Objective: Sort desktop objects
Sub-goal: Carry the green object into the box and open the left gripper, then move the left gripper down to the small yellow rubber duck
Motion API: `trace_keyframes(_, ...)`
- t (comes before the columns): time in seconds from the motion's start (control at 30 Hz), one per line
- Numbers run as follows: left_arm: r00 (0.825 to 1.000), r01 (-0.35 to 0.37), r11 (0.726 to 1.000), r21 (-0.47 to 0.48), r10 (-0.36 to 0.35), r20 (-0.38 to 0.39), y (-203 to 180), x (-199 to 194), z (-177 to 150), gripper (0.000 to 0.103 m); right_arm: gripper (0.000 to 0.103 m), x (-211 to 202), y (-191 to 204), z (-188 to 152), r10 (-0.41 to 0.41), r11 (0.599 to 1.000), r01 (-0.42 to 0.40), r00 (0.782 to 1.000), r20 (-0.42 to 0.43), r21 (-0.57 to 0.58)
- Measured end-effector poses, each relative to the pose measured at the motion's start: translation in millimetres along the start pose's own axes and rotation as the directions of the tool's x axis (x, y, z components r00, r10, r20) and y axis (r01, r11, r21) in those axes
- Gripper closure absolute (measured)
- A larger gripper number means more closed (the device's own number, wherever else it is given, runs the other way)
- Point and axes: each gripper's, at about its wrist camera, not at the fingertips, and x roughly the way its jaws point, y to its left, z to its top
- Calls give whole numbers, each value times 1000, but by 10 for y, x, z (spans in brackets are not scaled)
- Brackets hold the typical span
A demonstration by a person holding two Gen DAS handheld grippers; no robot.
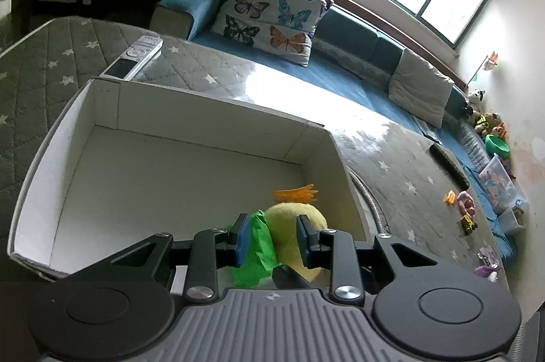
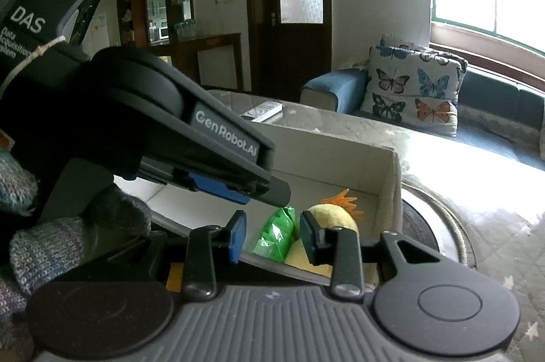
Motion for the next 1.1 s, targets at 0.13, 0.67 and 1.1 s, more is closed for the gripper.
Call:
trace_keyframes(0.13,1000,-13,999,32,12,21,-56,-113,-80,72,68,-148,38,-42,1,1000,-1,1000,12,-2)
trace_keyframes(0.67,999,-27,993,117,21,50,-194,-460,-455,72,58,-634,136,-330,0,1000,0,1000,30,6)
trace_keyframes(1.1,1000,0,992,129,-2,20,-156,-538,-714,72,57,-773,237,-681,17,999,-16,1000,-23,46)
